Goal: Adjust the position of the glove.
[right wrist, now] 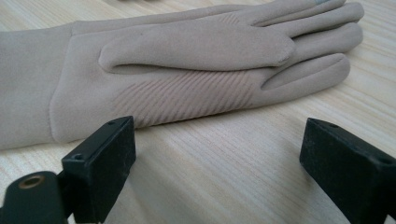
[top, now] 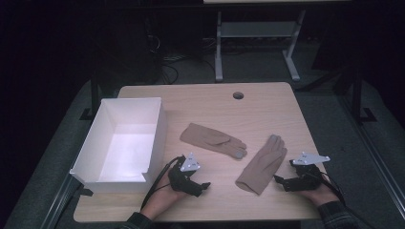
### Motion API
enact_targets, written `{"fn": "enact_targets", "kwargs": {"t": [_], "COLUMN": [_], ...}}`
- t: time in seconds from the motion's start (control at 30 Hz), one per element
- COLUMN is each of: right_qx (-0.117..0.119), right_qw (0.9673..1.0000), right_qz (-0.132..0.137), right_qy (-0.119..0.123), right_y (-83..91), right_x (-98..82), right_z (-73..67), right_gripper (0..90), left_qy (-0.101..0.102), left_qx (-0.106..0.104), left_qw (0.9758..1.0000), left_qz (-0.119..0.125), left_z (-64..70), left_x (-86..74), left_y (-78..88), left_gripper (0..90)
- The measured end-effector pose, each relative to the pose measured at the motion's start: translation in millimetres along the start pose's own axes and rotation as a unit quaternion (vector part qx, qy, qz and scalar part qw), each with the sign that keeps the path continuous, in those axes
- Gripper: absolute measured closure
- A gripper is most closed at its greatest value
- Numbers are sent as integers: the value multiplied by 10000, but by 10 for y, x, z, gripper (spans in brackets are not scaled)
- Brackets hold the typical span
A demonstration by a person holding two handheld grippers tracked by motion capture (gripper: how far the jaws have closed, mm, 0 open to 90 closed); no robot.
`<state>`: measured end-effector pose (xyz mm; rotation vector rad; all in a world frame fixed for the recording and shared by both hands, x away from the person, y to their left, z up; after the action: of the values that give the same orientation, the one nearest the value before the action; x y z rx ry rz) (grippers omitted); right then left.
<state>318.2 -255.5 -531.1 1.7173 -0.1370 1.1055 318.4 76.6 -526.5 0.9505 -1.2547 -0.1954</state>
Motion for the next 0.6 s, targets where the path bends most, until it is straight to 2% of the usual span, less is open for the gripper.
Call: {"fn": "enact_targets", "kwargs": {"t": [0.33,0.43,0.6], "right_qx": [16,75,-9], "right_qw": [10000,9998,9998], "right_qz": [-68,-179,94], "right_qy": [18,-108,-147], "right_y": [3,22,121], "right_x": [5,68,232], "right_z": [4,27,42], "right_gripper": [111,186,357], "left_qy": [78,60,132], "left_qx": [76,21,71], "left_qw": [9999,10000,9999], "left_qz": [8,41,73], "left_z": [-11,-24,-16], "left_x": [16,15,9], "left_y": [-17,-15,-10], "left_gripper": [125,125,125]}}
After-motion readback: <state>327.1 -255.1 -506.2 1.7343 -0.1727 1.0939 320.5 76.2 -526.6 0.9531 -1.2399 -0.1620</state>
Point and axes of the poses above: each handheld gripper's, and its own axes: y roughly backward along the jaws, x roughly out of its top, z roughly to its right, the point moved 7 cm from there along -y, roughly forward along the jaws
